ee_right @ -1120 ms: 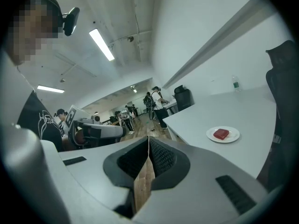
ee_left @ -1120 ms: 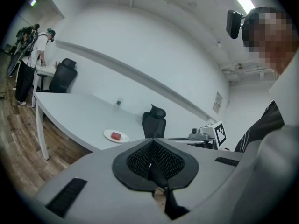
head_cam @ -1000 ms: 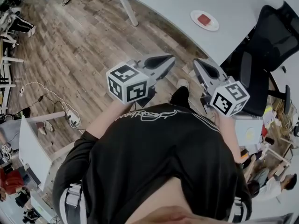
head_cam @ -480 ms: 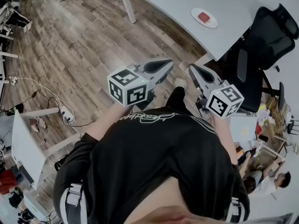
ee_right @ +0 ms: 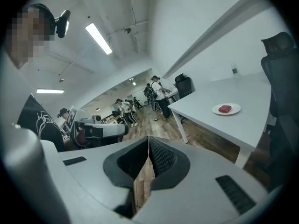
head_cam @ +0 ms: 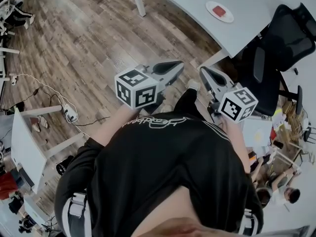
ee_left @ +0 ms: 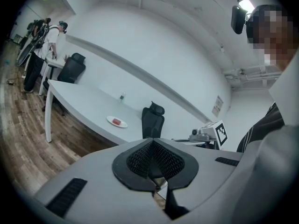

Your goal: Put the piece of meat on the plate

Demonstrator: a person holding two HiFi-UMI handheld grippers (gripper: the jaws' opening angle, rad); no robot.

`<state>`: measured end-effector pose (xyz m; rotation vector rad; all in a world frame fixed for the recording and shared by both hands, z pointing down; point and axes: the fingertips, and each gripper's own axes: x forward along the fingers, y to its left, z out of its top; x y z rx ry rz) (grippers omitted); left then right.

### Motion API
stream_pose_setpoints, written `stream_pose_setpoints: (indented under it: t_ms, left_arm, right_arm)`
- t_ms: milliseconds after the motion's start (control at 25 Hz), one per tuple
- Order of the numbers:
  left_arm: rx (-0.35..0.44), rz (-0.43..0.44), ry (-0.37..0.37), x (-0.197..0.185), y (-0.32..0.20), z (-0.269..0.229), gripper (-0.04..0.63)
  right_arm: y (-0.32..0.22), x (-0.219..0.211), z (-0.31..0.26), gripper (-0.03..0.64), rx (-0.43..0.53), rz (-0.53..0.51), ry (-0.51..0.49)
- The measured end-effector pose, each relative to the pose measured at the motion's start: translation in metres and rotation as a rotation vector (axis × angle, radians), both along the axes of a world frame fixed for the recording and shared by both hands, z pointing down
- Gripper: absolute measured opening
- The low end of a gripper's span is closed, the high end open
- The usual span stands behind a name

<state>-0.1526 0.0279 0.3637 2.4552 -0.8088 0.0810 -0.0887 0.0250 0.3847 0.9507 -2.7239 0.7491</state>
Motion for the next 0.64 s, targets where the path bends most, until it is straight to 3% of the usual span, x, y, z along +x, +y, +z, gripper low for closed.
stream_pose_setpoints:
  t_ms: [240, 640]
  left_arm:
    - [0.015, 0.029, -0.023, 0.013, 0.008, -0.003, 0.008]
    - [0.017, 0.061, -0.041, 0.032, 0.013, -0.007, 0.008]
  right_arm:
    - [0.01, 0.009, -0.006, 0.012, 0.053, 0.013, 0.033]
    - [0.017, 0.029, -0.008, 0.011, 0.049, 0.038, 0.026]
